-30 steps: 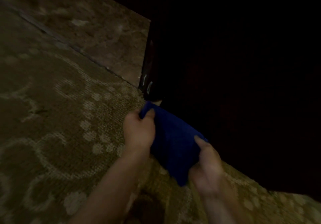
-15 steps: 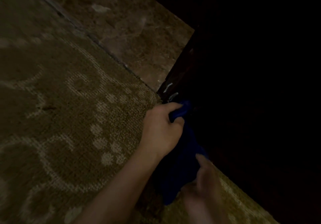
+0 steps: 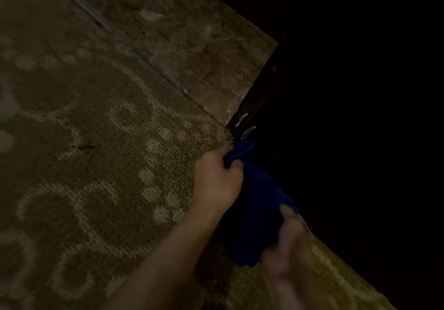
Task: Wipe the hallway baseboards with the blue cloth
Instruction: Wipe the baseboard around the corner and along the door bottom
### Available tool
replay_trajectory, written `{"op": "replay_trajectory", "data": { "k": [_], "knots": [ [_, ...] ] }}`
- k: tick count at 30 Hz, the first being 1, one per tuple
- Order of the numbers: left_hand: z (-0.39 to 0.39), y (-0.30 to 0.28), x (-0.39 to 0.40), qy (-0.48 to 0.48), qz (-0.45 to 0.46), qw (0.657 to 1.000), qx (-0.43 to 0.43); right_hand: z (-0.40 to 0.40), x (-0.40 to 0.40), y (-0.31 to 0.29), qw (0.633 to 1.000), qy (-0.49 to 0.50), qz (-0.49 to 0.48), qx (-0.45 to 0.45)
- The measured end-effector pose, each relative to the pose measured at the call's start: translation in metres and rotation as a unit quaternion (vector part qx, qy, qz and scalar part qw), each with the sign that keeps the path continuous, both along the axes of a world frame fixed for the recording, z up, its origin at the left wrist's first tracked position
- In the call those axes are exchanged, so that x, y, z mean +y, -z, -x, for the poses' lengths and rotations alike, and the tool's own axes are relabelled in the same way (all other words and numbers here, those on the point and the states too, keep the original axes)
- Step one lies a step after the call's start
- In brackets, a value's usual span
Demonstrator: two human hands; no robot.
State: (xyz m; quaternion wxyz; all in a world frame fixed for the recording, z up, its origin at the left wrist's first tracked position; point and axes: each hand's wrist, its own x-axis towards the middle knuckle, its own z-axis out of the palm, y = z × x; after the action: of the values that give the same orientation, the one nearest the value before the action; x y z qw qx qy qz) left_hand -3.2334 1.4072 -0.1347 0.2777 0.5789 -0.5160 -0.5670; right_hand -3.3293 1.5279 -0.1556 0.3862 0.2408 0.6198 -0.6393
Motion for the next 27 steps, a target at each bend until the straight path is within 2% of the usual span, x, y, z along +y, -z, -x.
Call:
{"op": "replay_trajectory", "data": {
  "k": [1,2,3,5,10,14,17,20,23,25,27],
  "knots": [
    [-0.005,-0.001,-0.003,-0.061,-0.068,0.995,0.032,-0.016,-0.019,-0.008,0.998,-0.043,0.039,0.006],
    [-0.009,-0.001,-0.008,-0.106,-0.131,0.984,0.060,-0.016,-0.021,-0.021,0.997,-0.061,0.033,0.028],
    [-0.009,-0.002,-0.014,-0.126,-0.171,0.974,0.075,-0.018,-0.026,-0.014,0.996,-0.072,0.028,0.049],
    [0.000,-0.010,-0.023,-0.125,-0.200,0.967,0.095,-0.018,-0.030,-0.021,0.996,-0.075,0.047,0.023],
    [0.021,-0.035,-0.018,-0.117,-0.146,0.970,0.154,-0.021,-0.035,-0.050,0.998,-0.052,0.022,0.036],
    [0.021,-0.050,-0.016,-0.081,-0.103,0.968,0.215,-0.015,-0.033,-0.068,0.992,-0.035,0.057,0.102],
    [0.023,-0.038,-0.016,-0.110,-0.148,0.961,0.207,-0.024,-0.038,-0.071,0.994,-0.029,0.048,0.098],
    [0.023,-0.023,-0.016,-0.139,-0.196,0.960,0.146,-0.038,-0.047,-0.060,0.997,-0.033,0.007,0.071],
    [0.018,-0.021,-0.018,-0.128,-0.215,0.955,0.163,-0.039,-0.057,-0.056,0.998,-0.024,-0.035,0.038],
    [0.011,-0.033,-0.025,-0.133,-0.202,0.951,0.194,-0.037,-0.060,-0.064,0.999,-0.029,-0.024,0.019],
    [0.004,-0.031,-0.039,-0.159,-0.180,0.957,0.165,-0.036,-0.062,-0.069,0.999,-0.036,0.026,0.021]
  ]
}}
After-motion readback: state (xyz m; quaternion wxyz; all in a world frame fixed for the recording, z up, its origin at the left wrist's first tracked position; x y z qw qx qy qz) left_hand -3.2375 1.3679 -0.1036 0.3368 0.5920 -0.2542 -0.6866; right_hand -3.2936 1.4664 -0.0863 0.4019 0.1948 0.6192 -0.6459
